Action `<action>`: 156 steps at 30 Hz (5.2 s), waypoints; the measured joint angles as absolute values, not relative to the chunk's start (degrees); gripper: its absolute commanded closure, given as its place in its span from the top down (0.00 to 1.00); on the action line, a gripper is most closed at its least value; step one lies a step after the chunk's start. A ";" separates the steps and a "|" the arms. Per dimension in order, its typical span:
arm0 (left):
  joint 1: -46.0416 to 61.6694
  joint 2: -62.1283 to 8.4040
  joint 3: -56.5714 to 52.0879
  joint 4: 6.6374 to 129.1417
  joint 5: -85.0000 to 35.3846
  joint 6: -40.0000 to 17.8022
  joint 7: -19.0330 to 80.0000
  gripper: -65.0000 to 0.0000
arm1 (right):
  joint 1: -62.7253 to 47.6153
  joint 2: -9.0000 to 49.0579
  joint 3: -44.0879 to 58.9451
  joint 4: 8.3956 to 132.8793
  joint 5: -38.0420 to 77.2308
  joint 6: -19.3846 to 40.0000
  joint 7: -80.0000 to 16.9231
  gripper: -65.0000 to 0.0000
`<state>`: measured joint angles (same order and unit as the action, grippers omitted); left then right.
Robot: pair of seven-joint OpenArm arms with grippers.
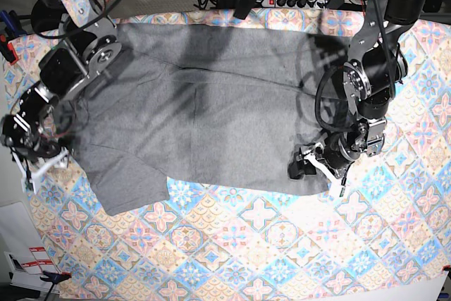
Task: Fold the T-shirt properly
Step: 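Grasp the shirt's side edges at mid-length with both grippers, then lift the hem half with both grippers and fold it toward the collar edge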
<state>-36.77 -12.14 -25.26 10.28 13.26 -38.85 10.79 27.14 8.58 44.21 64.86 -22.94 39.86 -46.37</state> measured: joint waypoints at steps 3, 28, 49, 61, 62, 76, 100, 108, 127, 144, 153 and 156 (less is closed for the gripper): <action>-36.18 -12.10 -25.36 10.46 13.02 -38.85 10.15 0.62 | 28.53 8.75 40.34 59.33 -22.90 39.86 -42.65 0.72; -36.01 -12.19 -25.36 10.50 12.84 -39.05 10.17 0.62 | 38.87 17.67 30.46 8.21 -25.52 34.00 3.14 0.72; -35.83 -13.30 -25.36 10.50 12.88 -40.10 10.72 0.62 | 38.74 17.17 26.33 4.45 -25.32 30.98 4.03 0.17; -35.83 -13.30 -25.36 10.50 12.88 -40.14 10.72 0.62 | 37.43 17.08 29.15 7.92 -25.28 25.36 1.93 0.24; -35.83 -13.30 -25.36 10.50 12.88 -40.12 10.72 0.62 | 37.28 17.28 30.30 9.19 -25.30 24.58 1.91 0.30; -35.79 -14.24 -25.36 10.48 13.06 -41.43 11.14 0.62 | 36.36 20.01 31.55 10.17 -25.28 23.68 2.50 0.76; -35.70 -14.13 -25.36 10.50 13.04 -41.39 11.07 0.57 | 38.26 16.95 13.06 3.40 -23.07 22.63 2.74 0.13; -35.62 -14.20 -25.36 10.48 13.13 -40.27 11.11 0.21 | 38.22 17.08 13.28 3.40 -22.63 22.63 2.68 0.06; -33.45 -13.96 -25.47 16.86 14.57 -40.12 13.87 0.04 | 30.02 15.70 23.53 16.08 -22.68 25.15 1.67 0.02; -16.91 -10.20 -25.04 56.71 5.08 -40.53 29.06 0.04 | 12.32 10.11 22.92 58.41 -24.23 26.65 -30.04 0.02; -11.33 -10.57 -25.19 65.65 5.13 -40.12 32.40 0.05 | 8.56 7.44 22.85 76.36 -24.21 32.67 -42.33 0.02; -9.19 -10.61 -25.19 68.51 4.84 -40.14 33.04 0.05 | 7.18 7.16 22.94 80.27 -24.86 32.86 -44.93 0.02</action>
<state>-9.19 -10.61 -25.19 68.51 4.84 -40.14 33.04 7.18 7.16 22.94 80.27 -24.86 32.86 -44.93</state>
